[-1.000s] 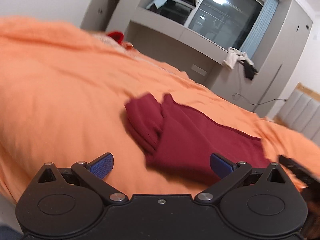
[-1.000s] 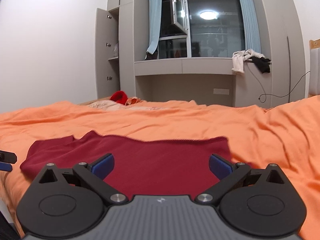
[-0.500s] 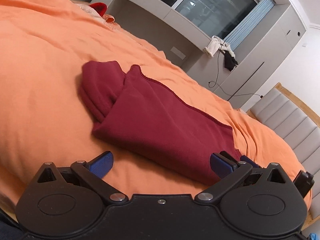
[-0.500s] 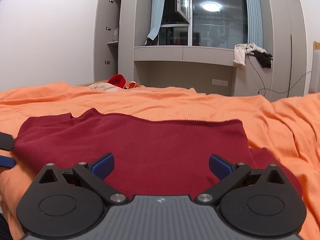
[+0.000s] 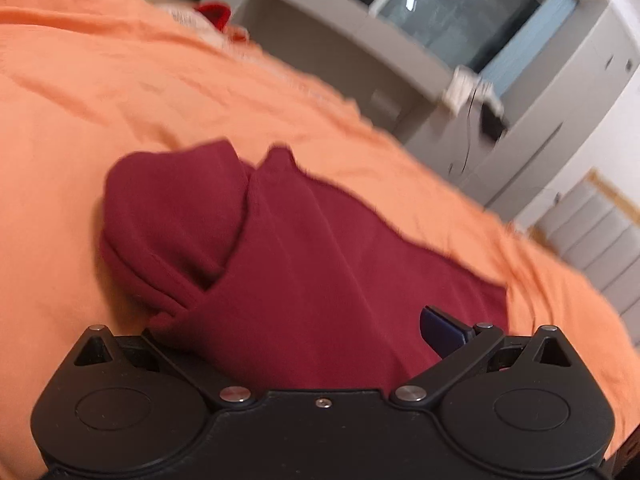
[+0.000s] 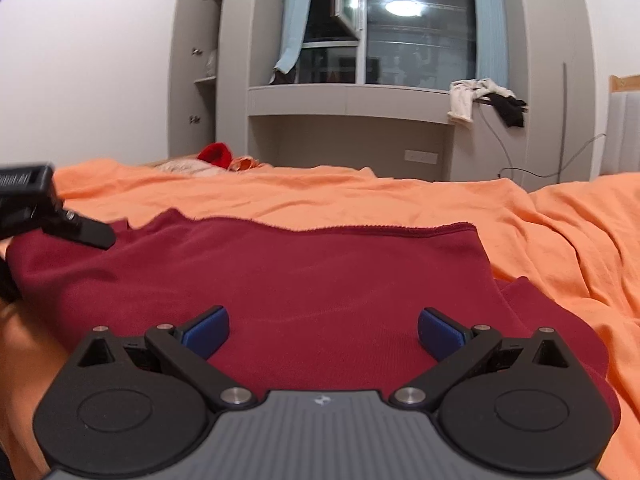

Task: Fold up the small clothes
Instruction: 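Move the open left gripper to the folded shirt's end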

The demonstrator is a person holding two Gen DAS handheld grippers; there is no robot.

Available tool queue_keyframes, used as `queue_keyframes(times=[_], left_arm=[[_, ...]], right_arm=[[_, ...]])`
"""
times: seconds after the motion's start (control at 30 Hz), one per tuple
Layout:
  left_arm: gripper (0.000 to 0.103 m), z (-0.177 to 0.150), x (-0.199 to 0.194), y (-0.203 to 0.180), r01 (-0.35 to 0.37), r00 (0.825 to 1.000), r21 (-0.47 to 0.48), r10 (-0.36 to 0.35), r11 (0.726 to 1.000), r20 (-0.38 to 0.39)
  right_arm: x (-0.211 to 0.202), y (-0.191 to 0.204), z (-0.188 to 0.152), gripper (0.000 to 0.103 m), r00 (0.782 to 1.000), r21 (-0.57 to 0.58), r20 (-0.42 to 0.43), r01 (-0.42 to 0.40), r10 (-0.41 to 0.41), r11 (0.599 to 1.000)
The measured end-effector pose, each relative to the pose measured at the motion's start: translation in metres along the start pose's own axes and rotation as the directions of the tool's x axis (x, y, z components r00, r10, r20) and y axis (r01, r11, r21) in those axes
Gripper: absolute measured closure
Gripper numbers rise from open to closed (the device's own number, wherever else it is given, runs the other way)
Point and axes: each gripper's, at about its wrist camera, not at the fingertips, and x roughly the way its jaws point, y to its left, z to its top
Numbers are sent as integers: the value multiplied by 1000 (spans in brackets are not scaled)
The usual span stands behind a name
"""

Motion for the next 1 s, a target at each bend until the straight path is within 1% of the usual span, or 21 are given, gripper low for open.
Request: queue_keyframes(times=[0.03,0.07,0.1,0.17,0.27,0.33,0.4,0.5,0.53,0.63,0.67,0.73,0.83,1.0], left_arm=[[1,-4,-3,4,1,998,-23,0,1000,56],[1,-8,-6,6,-3,996,-58,8,998,92],[1,-9,-9,6,-1,993,-72,9,997,114],[1,-9,-10,5,-7,992,-72,16,997,129],[1,-6,-10,9,7,992,-132,10,991,129],[1,-3,-8,9,8,993,-147,9,989,118],[1,-3,-7,9,-2,994,-133,17,991,110],[1,-5,-8,8,-26,995,-80,34,996,97],[1,-6,-7,8,-31,995,-67,37,997,95],[1,-6,-8,11,-27,995,-60,33,998,92],[1,-5,-8,11,-25,995,-63,31,998,92],[1,-5,-8,12,-25,995,-64,31,998,91],[1,-5,-6,11,-34,995,-53,39,998,91],[1,-10,-8,10,-41,995,-42,45,998,92]], right_arm=[[-1,3,1,0,1000,16,9,-7,7,1000],[-1,4,2,0,1000,23,16,-18,18,1000],[0,7,2,0,999,23,20,-29,29,999],[4,16,-1,0,999,-13,12,-32,32,999],[6,31,-13,0,1000,-95,26,8,-6,995],[5,36,-21,0,998,-117,53,38,-32,992],[4,37,-23,0,997,-123,64,44,-36,991],[0,29,-19,0,998,-95,59,4,2,995],[-2,26,-19,0,998,-77,69,7,-2,997],[-8,21,-20,0,991,-71,111,78,-69,994],[-9,22,-22,0,990,-79,118,87,-77,993],[-5,26,-25,0,991,-107,104,92,-81,990],[-3,31,-30,0,988,-132,117,112,-97,985],[-5,32,-37,0,986,-125,128,120,-103,985]])
